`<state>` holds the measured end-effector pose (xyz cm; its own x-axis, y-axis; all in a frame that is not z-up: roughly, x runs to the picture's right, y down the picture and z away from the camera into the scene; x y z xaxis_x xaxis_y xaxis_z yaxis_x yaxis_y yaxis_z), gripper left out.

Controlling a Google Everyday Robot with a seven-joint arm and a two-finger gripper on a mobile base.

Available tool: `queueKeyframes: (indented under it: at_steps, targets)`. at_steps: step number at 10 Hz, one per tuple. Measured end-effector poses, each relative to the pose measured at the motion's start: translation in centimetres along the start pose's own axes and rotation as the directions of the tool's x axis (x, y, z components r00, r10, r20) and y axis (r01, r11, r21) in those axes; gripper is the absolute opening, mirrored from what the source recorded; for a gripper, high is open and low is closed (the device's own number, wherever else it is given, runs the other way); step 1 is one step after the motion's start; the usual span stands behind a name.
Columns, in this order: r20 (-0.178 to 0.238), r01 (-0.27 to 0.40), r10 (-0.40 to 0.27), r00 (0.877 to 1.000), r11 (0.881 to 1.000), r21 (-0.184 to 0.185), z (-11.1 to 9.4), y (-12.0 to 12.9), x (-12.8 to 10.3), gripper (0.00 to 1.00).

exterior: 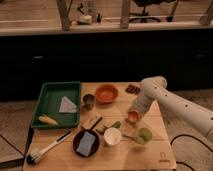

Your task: Place apple in table surface

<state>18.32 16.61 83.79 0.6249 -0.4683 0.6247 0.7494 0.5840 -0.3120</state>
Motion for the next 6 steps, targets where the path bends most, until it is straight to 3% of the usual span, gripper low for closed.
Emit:
queueKeyframes:
  at_steps: [2,3,6]
  targets:
    - [0.007,-0.005,0.005,1.0,1.0,0.004,0.5,-0.28,0.42,0.01]
    - [0.01,-0.012,0.012,1.0,1.0,0.006,0.61,-0.41,0.68,0.07]
    - [0.018,-0.025,0.025,1.0,1.0,0.0,0.59,-0.26,1.11,0.37]
